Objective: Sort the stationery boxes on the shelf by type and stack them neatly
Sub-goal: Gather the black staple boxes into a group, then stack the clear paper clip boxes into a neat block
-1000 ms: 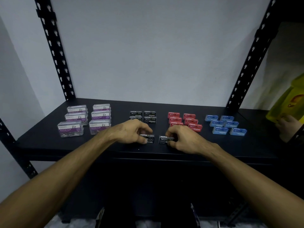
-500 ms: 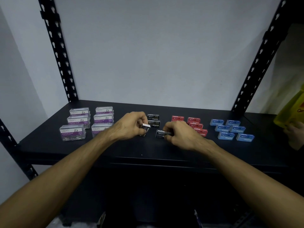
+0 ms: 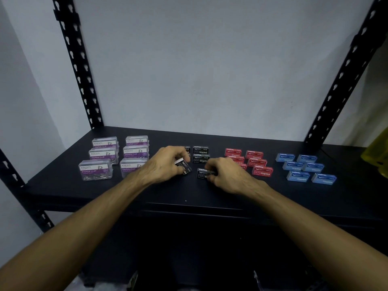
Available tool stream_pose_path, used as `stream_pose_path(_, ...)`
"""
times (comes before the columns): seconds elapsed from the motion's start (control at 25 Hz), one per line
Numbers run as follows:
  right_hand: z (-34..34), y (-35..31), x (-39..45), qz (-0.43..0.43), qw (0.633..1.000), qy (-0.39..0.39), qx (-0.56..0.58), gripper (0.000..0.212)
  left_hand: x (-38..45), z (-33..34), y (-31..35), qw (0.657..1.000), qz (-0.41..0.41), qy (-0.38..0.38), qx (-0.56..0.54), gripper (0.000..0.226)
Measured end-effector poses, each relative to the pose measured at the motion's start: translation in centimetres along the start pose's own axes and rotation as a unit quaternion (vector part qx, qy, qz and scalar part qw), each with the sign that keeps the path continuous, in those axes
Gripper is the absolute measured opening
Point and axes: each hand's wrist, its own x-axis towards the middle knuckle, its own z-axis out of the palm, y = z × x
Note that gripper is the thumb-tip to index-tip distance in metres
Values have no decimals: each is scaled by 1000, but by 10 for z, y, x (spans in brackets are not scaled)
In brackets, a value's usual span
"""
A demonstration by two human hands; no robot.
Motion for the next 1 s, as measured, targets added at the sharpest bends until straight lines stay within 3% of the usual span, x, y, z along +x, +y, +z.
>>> stream_pose_path(0.32,2,-6,10,-6,999,5,-46,20,-2,3,-12,999,-17,-7,40,26)
stream_pose_path(0.84,2,-5,24,-7,994,11,-110,10,11,10,-7,993,-13,-1,120,30)
stream_pose_path(1.0,0,-7,22,-16,992,29,-121,25,9,4,-5,991,0,9,137,31)
